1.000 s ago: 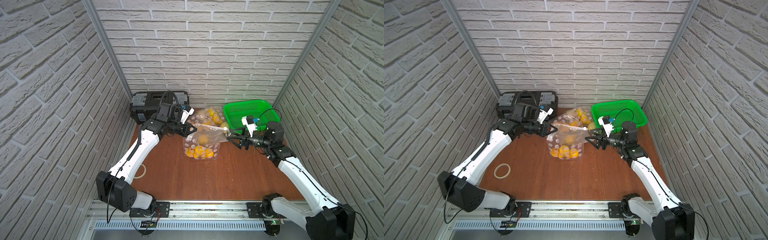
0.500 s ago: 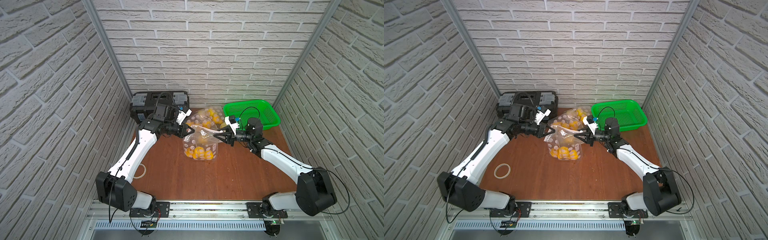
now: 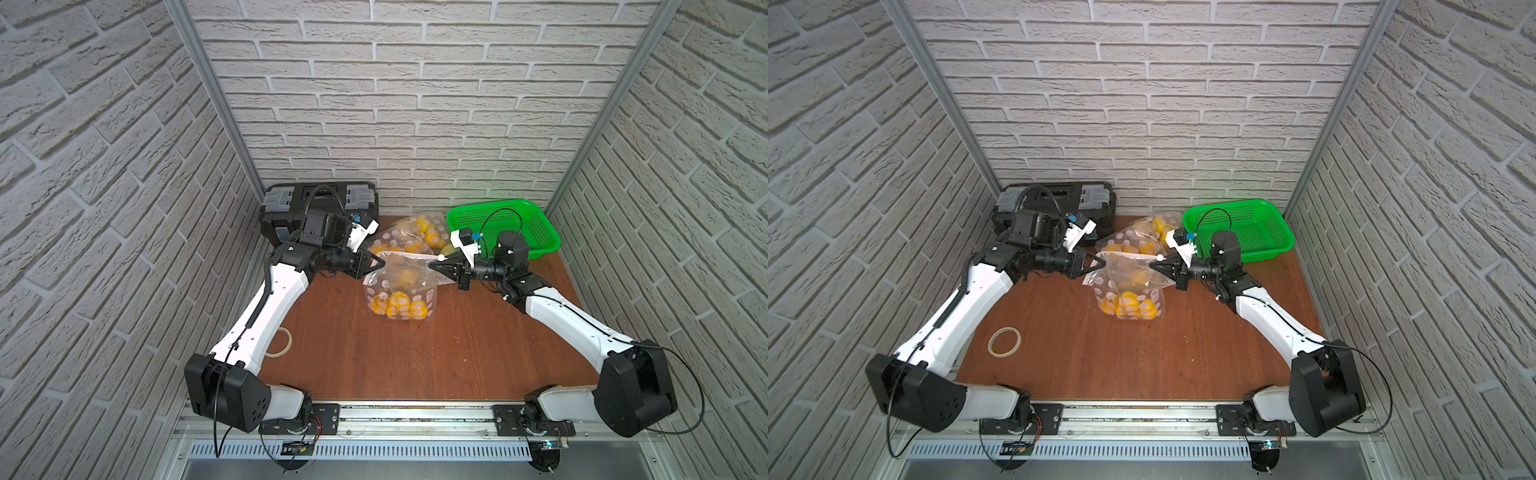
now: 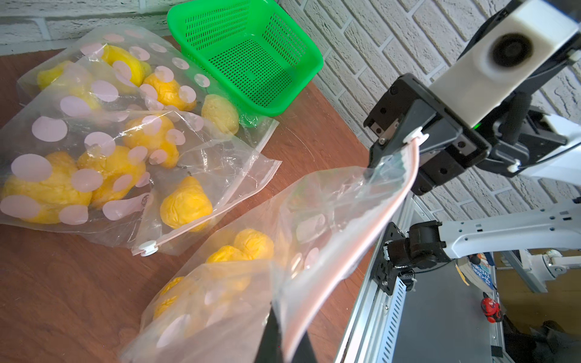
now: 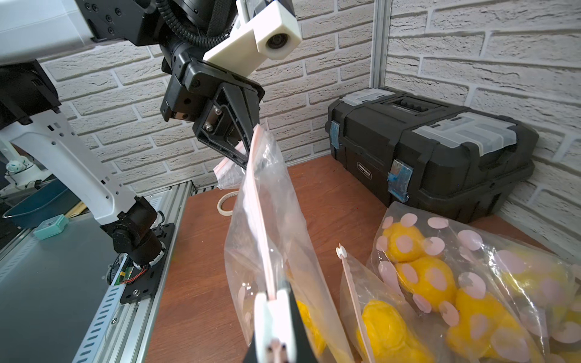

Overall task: Open the zip-top bag and take out the pear
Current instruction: Unzip the zipper on the zipper food storage bag.

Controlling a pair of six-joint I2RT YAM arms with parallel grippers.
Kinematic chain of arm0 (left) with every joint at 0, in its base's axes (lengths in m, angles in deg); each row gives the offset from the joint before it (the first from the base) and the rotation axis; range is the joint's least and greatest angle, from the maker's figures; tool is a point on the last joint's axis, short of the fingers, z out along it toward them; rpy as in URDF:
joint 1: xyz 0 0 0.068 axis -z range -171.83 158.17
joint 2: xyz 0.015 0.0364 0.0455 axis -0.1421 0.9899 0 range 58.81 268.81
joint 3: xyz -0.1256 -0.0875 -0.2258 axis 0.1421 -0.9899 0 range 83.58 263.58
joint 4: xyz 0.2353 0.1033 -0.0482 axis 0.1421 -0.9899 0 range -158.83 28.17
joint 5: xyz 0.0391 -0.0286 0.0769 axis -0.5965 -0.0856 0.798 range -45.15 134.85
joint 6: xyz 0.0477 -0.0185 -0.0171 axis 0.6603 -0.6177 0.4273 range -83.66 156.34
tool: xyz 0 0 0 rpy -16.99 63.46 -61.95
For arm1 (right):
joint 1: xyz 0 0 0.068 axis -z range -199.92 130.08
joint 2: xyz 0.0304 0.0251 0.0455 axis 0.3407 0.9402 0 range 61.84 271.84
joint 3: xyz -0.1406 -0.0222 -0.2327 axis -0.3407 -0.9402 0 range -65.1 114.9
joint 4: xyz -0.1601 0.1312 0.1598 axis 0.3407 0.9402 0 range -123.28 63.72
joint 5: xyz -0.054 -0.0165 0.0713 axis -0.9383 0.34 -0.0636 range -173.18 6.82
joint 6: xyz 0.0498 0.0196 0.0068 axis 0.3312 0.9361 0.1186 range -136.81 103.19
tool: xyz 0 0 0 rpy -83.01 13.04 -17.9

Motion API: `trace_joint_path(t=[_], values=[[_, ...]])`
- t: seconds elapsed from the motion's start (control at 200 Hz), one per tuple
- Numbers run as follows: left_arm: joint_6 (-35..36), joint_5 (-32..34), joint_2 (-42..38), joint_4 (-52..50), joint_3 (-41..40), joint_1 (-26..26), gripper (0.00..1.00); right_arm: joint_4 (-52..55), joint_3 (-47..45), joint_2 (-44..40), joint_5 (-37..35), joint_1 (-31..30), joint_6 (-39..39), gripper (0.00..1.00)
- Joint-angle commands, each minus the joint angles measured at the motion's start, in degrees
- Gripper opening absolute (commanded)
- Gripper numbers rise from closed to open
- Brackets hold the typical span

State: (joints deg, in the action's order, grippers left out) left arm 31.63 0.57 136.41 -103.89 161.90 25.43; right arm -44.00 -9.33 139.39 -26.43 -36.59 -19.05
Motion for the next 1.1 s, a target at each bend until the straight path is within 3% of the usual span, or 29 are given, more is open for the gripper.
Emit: trace_joint_path(t=[0.0, 0.06, 0.13, 0.235, 0.365, 0.525, 0.645, 0.78, 0.9, 1.095], values=[[2.9, 2.6, -2.8, -1.9, 3.2, 0.3, 0.25, 7.0, 4.6, -2.0, 2.1, -0.3, -2.7, 0.03], [4.8, 7.5, -2.9, -3.5, 6.5, 3.0, 0.43, 13.5, 7.9, -1.3, 3.5, -0.9, -5.9, 0.03], [7.7, 11.6, -0.9, -6.9, 11.8, 6.7, 0.53, 22.1, 11.7, -0.3, 3.7, -2.3, -10.0, 0.03], [11.6, 13.6, 5.3, -14.2, 21.5, 11.2, 0.58, 30.9, 15.6, 0.4, 3.3, -4.2, -14.8, 0.03], [17.1, 15.9, 13.8, -23.1, 32.0, 15.8, 0.64, 33.1, 17.0, 0.0, 3.8, -5.5, -15.4, 0.03], [21.4, 17.9, 19.5, -31.1, 40.9, 17.0, 0.7, 35.4, 17.1, -1.1, -0.2, -5.6, -16.0, 0.03], [20.3, 21.6, 15.8, -28.2, 38.1, 15.5, 0.72, 37.9, 17.2, -2.2, -5.7, -5.5, -16.2, 0.03], [18.4, 20.7, 7.6, -22.5, 29.2, 11.3, 0.75, 39.5, 16.3, -3.9, -9.0, -5.0, -17.0, 0.03], [18.5, 12.5, 1.8, -19.3, 24.1, 7.1, 0.79, 39.7, 15.5, -5.0, -8.7, -4.5, -17.5, 0.03], [24.8, 4.0, 0.6, -19.8, 25.0, 7.3, 0.86, 43.7, 18.4, -3.4, -4.0, -4.2, -21.1, 0.03]])
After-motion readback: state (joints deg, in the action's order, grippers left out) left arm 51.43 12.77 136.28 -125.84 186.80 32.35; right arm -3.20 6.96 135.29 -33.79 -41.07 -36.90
